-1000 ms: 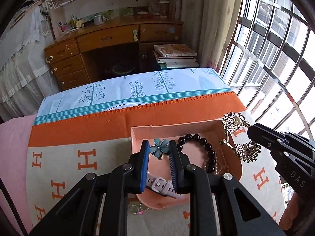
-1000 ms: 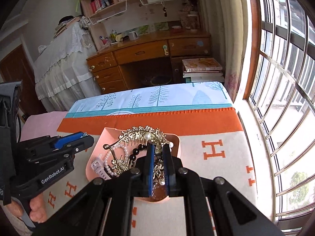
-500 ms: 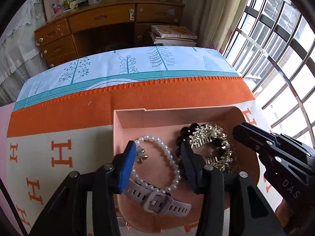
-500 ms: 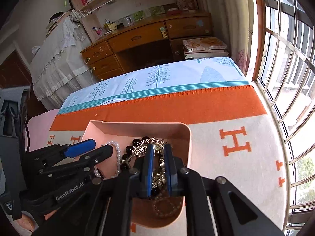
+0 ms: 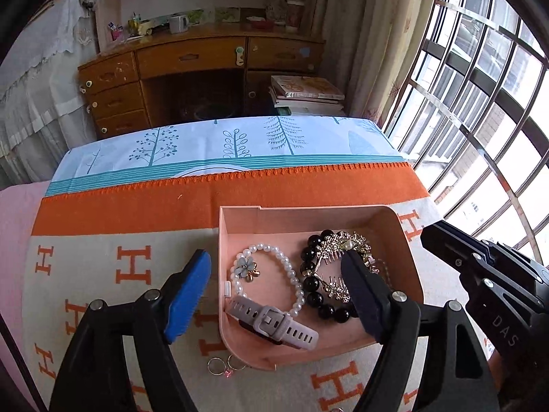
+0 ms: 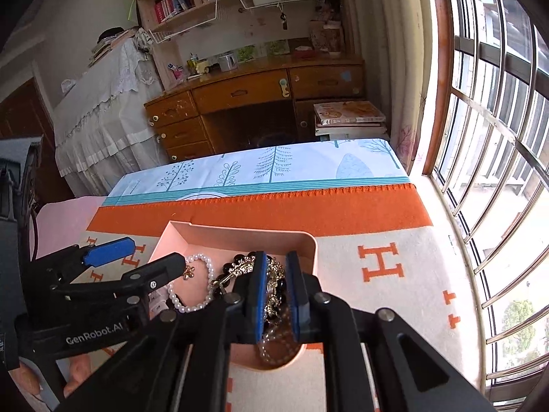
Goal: Organize jewelry
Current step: 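Carry the brooch and hair comb into the pink tray and release them, then move both open tools back toward the remaining pin and red bracelet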
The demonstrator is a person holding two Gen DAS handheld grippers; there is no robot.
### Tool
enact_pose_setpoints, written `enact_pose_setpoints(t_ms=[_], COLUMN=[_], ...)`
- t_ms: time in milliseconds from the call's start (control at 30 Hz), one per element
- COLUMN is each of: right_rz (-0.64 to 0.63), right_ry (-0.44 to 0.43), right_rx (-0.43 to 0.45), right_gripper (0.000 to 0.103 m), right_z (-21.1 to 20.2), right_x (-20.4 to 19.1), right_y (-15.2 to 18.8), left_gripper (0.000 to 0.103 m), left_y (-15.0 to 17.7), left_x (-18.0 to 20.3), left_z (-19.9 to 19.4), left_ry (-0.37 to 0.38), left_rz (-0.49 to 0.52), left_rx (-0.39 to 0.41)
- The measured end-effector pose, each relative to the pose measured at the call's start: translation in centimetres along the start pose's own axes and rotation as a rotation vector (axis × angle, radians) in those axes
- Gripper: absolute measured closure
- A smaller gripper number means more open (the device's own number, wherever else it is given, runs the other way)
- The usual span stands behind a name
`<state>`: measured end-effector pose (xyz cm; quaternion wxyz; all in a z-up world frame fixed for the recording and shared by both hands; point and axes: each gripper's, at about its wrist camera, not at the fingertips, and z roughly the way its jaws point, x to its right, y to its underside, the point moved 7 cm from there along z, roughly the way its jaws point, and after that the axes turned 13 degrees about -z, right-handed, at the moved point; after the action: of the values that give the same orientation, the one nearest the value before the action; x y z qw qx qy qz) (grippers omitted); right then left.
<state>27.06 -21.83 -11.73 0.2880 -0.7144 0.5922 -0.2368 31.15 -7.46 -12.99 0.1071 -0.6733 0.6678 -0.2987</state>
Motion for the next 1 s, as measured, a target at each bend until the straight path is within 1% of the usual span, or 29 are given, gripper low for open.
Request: enact_pose_setpoints(t_ms=[100,200,300,367,500,567,767,1000], right_rz=[-0.011,-0.008,-0.012,-0.020,-0.032,-0.037,-0.080,-0.119], right_ry=[0.007,-0.005,-0.002,0.010,0.025,0.026,0.073,0.099], right_rx=[0.007,0.005,0.005,0.007,0.013,0.015,0.029,0.029], right_gripper=[0.092,0.092,0.092,0.092,0.092,0.092,0.091,0.091], right_z=[-0.9,-1.7,-2.6,-3.4,-5.0,-5.9,-8.3,-10.4], right_x=[-0.3,-0.6,-0.9,-1.2,-1.6,-1.8,-2.6,-3.2], right_y=[0.2,0.7,1.2,1.7,2.6,3.1,4.8,6.9], left_gripper=[0.026,0.026,0.026,0.026,0.026,0.026,0.026,0.026], left_y=[0.5,1.1,1.8,2.3,3.5,4.2,6.4,8.8], left_x=[-0.1,-0.2,-0.4,-0.5,-0.3,-0.2,-0.2,0.4], left_z=[-1.0,-2.1,-3.0,-3.5,-4.5,-5.1,-6.2,-7.3], left_ry=[0.006,0.015,0.011,-0.005,-0.006,-0.019,-0.029,-0.059], left_rz=[-0.008,-0.020,-0.027,-0.029,-0.008,0.004,-0.012,0.025], left_rx=[0.006,0.011,0.011,0.013,-0.016,-0.018,-0.049,-0.053])
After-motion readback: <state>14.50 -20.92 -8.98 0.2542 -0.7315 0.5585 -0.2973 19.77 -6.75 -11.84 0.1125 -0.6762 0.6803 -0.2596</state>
